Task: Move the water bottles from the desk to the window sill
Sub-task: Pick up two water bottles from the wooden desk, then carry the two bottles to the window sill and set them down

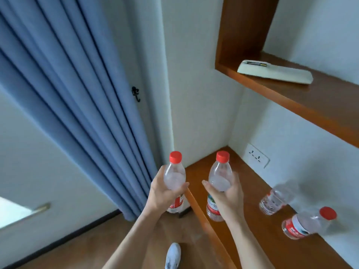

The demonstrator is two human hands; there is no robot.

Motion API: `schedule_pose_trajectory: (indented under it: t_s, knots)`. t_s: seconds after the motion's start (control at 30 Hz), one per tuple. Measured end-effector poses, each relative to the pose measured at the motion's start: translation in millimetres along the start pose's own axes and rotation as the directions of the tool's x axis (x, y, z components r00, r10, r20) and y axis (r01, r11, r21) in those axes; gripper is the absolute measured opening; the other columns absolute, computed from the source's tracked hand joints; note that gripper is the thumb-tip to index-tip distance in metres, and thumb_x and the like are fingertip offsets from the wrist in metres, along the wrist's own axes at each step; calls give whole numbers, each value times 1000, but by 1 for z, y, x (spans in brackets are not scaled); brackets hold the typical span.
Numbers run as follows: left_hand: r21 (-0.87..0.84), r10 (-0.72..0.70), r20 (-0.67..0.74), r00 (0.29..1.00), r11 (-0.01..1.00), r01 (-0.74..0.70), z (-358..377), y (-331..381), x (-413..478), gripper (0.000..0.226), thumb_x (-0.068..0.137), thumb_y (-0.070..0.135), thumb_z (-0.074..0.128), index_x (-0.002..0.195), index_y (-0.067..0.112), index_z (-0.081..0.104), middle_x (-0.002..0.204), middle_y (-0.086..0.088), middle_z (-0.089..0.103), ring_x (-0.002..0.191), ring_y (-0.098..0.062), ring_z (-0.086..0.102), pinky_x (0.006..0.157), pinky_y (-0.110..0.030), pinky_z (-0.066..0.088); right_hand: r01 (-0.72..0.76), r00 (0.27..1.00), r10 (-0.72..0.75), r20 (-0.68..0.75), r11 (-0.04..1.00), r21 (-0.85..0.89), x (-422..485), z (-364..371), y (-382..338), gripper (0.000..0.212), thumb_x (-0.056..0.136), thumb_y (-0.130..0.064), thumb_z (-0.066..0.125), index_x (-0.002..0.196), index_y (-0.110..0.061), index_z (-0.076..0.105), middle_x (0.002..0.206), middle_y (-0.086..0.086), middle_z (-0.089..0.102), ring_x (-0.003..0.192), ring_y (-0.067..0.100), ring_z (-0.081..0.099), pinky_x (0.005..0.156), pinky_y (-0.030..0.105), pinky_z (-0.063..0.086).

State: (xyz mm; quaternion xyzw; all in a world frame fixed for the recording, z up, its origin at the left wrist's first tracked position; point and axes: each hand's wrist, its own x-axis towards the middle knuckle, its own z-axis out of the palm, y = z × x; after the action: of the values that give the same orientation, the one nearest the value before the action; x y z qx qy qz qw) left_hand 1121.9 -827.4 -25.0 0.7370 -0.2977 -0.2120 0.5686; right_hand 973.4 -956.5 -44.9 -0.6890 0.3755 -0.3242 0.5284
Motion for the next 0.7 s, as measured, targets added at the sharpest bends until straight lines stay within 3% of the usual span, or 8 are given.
schedule_pose_trajectory:
  t_s: [0.13,0.27,0.4,0.5,0.63,0.7]
  knots:
    - [-20,-139,-233,963,990,138,-53,-17,-50,50,60,42,78,106,35,59,95,3,67,91,-13,66,82,-38,58,67,974,-67,216,998,8,-24,51,-9,61,67,-62,78,117,-48,47,106,-26,61,103,3,62,77,16,51]
    - [-7,-174,-435,883,982,190,-112,-28,-99,48,63,41,79,106,32,59,95,2,67,93,-17,66,85,-45,56,101,893,-101,439,995,22,-50,108,-33,68,68,-55,82,123,-34,48,113,-16,59,103,-2,58,70,10,45]
    - [-22,-194,-620,760,973,230,-164,-36,-144,47,63,40,81,104,30,59,95,4,69,92,-15,67,85,-44,56,171,790,-163,590,984,44,-79,164,-50,57,67,-41,85,112,-27,53,107,-18,59,99,-18,52,71,1,43]
    - [-31,-193,-730,656,968,250,-195,-41,-176,42,67,31,83,102,30,60,93,8,68,90,-8,66,83,-36,55,216,726,-201,658,975,60,-100,207,-59,50,68,-26,90,105,-25,55,104,-16,62,95,-16,54,72,2,42]
    - [-52,-199,-821,535,960,276,-235,-57,-219,43,69,31,85,103,33,58,93,14,65,91,-8,65,85,-39,56,263,610,-235,757,961,87,-136,262,-72,51,65,-29,91,101,-29,55,102,-19,63,97,-9,56,77,9,42]
    - [-57,-194,-855,481,957,285,-258,-65,-234,46,68,38,84,105,35,57,95,14,64,94,-9,66,86,-42,57,282,552,-253,795,953,108,-152,291,-77,52,64,-29,91,100,-31,54,102,-19,63,98,-8,56,78,6,40]
